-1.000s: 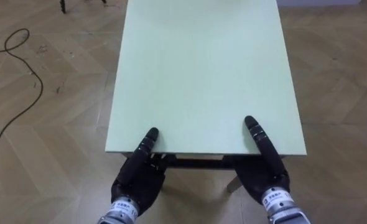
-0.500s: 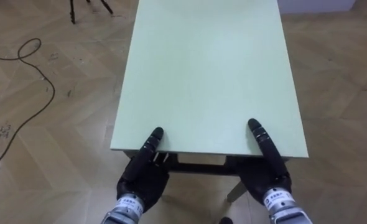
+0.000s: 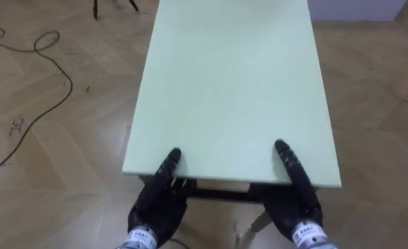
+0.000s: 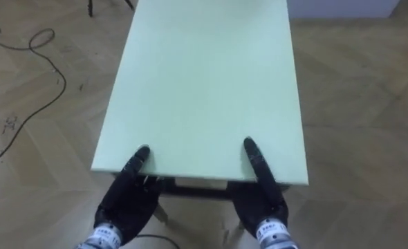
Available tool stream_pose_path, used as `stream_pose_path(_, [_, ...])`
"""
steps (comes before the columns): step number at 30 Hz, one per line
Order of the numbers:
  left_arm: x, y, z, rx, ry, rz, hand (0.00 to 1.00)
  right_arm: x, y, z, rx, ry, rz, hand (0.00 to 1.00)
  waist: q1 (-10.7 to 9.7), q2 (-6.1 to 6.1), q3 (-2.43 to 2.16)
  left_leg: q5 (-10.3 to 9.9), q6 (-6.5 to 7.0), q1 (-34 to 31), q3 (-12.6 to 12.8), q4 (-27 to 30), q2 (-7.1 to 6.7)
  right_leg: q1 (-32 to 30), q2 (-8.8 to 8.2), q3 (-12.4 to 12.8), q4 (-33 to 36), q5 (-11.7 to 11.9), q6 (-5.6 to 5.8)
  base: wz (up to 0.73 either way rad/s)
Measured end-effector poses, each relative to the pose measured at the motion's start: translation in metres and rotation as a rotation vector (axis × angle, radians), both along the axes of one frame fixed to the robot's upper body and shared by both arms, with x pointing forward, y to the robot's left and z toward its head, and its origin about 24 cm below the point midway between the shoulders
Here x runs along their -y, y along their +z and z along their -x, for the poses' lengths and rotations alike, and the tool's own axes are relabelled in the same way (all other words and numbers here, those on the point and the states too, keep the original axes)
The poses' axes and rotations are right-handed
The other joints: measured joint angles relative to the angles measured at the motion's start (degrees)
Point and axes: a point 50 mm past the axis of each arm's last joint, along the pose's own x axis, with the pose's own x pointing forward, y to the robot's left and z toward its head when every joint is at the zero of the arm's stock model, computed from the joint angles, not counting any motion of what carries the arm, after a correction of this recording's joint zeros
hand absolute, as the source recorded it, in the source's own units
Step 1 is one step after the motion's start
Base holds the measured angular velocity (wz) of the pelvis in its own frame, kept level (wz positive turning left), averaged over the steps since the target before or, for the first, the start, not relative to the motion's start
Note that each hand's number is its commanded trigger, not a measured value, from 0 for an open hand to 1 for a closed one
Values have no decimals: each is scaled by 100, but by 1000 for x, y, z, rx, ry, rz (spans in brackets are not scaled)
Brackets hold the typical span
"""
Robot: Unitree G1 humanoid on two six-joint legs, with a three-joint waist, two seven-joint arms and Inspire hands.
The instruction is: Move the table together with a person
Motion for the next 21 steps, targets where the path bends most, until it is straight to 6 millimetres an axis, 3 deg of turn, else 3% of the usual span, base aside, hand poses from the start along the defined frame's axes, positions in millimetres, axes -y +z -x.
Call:
stream_pose_path(2, [-1, 1, -2, 7, -1, -5, 100, 0, -1, 2, -3, -20, -4, 100, -80, -139, 15, -45, 118, -41, 468, 39, -67, 274, -293, -115, 182, -356, 20, 28])
stream_pose_path(4, [-2, 3, -3, 19, 6, -11, 100, -1, 0, 2, 1, -18, -3, 100, 74, -208, 18, -25, 148, -105, 630, 53, -85, 643, -349, -116, 60, -551, 30, -23])
stream_pose_path(5, [-3, 5, -4, 27, 10, -11, 100, -2, 2, 1, 10, -17, -5, 100, 187, -241, 12, -23, 149, -190, 742, 107, -73, 979, -366, -132, -367, -674, 67, -57])
stream_pose_path(6, [-2, 6, -6, 37, 11, -8, 100, -1, 3, 0, 20, -21, -6, 100, 244, -243, 12, -19, 144, -336, 790, 203, -33, 1308, -308, -160, -1026, -1012, 148, -37])
stream_pose_path(9, [-2, 8, -7, 54, 5, -21, 100, -3, 6, -4, 31, -14, -14, 100, 369, -266, 18, 44, 104, -558, 911, 381, 111, 1708, 14, -61, -2292, -1369, 173, -23])
stream_pose_path(13, [-6, 15, -10, 92, 15, -30, 100, -7, 9, -9, 49, -15, -42, 100, 545, -405, 29, 255, 54, -858, 1061, 394, 332, 1728, 256, -6, -3129, -1382, 155, -28])
stream_pose_path(17, [-6, 19, -15, 113, 15, -38, 100, -8, 10, -15, 57, -13, -46, 100, 544, -393, 32, 398, -4, -1198, 966, 601, 701, 1665, 584, -312, -3464, -1236, -114, -3])
stream_pose_path(21, [-7, 17, -13, 103, 7, -42, 100, -5, 8, -13, 46, -12, -39, 100, 551, -347, 30, 616, -65, -1260, 834, 525, 827, 1644, 774, -400, -3528, -1126, -267, 7])
